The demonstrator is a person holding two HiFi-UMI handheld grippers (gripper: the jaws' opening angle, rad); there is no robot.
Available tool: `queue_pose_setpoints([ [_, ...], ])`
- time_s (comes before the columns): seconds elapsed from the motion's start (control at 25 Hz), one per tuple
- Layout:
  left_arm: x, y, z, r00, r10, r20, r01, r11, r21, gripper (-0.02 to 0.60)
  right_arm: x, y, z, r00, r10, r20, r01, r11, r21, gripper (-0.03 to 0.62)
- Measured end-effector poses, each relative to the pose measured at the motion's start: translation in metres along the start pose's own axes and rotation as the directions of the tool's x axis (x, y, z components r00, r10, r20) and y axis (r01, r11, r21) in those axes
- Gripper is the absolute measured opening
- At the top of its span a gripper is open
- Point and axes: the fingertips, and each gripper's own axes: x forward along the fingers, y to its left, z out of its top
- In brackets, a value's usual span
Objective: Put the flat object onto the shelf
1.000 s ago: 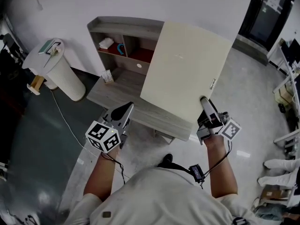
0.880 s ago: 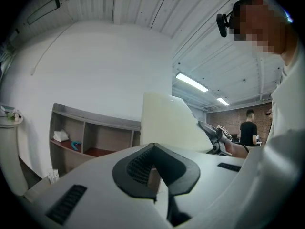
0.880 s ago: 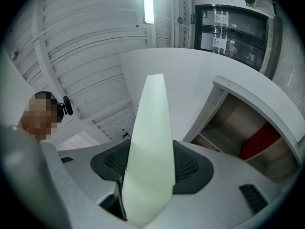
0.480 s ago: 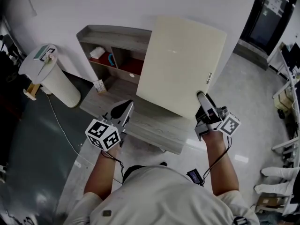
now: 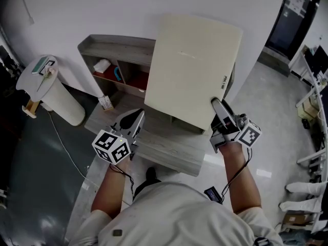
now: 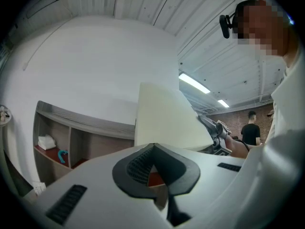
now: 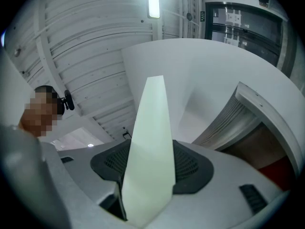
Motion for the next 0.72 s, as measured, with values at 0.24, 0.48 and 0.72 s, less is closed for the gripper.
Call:
queue_pose_setpoints([
  [0.24, 0.025, 0.066, 0.014, 0.999, -0.047, 0.005, 0.047, 0.999, 0.002, 0.015, 0.056, -0.027, -0.005, 0.999, -0.026, 0.025, 0.027, 0.998, -0.049, 0.278],
  [0.48, 0.030, 0.082, 0.023, 0.996, -0.091, 0.010, 0.091, 0.996, 0.024, 0.015, 0.068, -0.024, 0.005, 0.997, -0.035, 0.063, 0.042, 0.992, -0.121, 0.278],
  [0.72, 0.048, 0.135, 0.035, 0.991, -0.133, 0.004, 0.133, 0.991, 0.020, 0.015, 0.119, -0.046, 0.016, 0.994, -0.071, 0.082, 0.086, 0.975, -0.205, 0.278],
])
